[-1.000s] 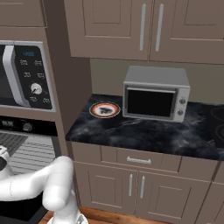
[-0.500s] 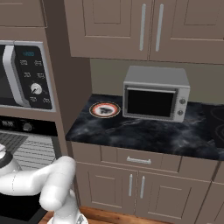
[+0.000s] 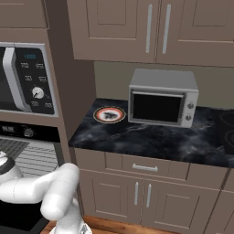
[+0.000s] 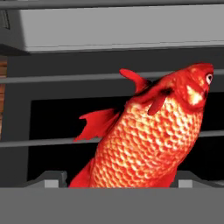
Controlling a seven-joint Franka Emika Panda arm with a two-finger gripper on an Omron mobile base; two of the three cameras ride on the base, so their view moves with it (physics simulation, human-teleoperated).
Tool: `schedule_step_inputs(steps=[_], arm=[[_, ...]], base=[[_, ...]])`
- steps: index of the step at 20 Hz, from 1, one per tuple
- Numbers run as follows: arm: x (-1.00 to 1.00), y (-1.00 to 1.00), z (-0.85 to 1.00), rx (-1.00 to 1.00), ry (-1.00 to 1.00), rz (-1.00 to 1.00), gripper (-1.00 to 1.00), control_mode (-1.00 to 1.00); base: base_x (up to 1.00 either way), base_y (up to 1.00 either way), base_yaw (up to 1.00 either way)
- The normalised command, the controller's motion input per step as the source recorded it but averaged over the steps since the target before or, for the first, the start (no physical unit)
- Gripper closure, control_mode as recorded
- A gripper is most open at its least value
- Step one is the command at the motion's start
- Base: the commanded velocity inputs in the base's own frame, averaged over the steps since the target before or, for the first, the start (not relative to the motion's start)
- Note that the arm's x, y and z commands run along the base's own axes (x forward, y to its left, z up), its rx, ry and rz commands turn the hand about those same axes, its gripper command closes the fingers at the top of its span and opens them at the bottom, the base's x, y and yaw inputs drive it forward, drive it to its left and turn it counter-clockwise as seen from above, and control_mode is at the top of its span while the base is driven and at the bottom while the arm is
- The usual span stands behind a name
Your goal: Take the fish from the oven and place it on the plate on the counter.
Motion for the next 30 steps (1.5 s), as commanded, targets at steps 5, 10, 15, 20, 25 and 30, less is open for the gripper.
schedule_step_inputs(steps=[5,10,15,20,25,30], arm=[[-0.20,0.00,-0.42,0.00,0.12,0.00,-1.00,-1.00],[-0.53,0.38,-0.78,-0.04,0.06,0.00,1.00,-1.00],[-0.18,0.05,-0.39,-0.01,0.09,0.00,1.00,-1.00],[-0.07,-0.04,-0.19,0.00,0.10,0.00,1.00,-1.00],[-0.22,-0.24,0.00,0.02,-0.04,0.00,1.00,-1.00],[-0.45,-0.38,0.09,0.02,-0.20,0.02,1.00,-1.00]], base=[[0.00,0.00,0.00],[0.00,0.00,0.00],[0.00,0.00,0.00],[0.00,0.00,0.00],[0.00,0.00,0.00],[0.00,0.00,0.00]])
